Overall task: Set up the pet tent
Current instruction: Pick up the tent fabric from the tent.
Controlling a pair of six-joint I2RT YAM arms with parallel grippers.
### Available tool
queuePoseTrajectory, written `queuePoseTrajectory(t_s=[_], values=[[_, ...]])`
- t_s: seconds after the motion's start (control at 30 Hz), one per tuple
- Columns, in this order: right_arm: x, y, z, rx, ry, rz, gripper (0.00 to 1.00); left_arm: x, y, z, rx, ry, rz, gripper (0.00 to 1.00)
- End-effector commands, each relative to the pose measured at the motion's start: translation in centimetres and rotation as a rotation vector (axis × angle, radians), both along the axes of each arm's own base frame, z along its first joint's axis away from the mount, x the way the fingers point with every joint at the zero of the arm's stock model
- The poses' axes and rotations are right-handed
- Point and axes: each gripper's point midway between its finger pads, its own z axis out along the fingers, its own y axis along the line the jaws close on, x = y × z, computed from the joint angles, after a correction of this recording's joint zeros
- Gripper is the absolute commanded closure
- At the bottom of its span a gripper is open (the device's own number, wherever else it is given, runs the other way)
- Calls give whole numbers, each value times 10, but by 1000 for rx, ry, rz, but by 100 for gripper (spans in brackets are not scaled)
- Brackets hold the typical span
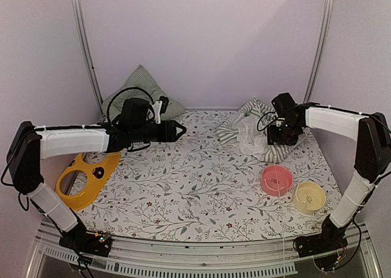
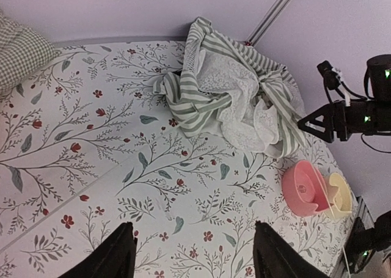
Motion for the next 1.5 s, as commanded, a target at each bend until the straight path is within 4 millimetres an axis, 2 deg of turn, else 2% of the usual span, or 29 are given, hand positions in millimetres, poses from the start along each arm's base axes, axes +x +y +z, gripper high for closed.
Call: queuePoseTrajectory(t_s=[0.0,0.17,0.23,0.4,0.47,0.57,0.6,0.77,1.0,1.17,1.23,1.47], values=[[15,-2,-10,-65,10,1,34,-9,-26,-9,-6,16,-67,36],[22,3,-21,-72,34,24,34,-13,-41,-16,-5,22,-104,36],[25,8,-21,-66,40,37,39,-13,-46,-18,-5,24,-117,36],[36,25,-5,-26,17,71,71,-13,-56,-17,-12,27,-153,36],[39,33,3,-4,7,86,79,-13,-58,-17,-8,26,-164,36],[42,45,12,39,-7,109,96,-15,-61,-16,-4,22,-179,37],[43,47,16,48,-11,113,99,-16,-61,-17,-5,25,-185,37],[44,70,35,144,-35,148,100,-23,-71,-27,-7,43,-227,41],[33,109,54,231,-56,212,100,-31,-94,-43,3,34,-301,45],[21,118,47,247,-37,220,100,-19,-122,-53,0,-14,-334,46],[16,118,42,255,-24,217,100,-13,-136,-66,8,-22,-352,46],[-7,127,33,284,7,234,100,-10,-186,-85,13,-97,-436,47]])
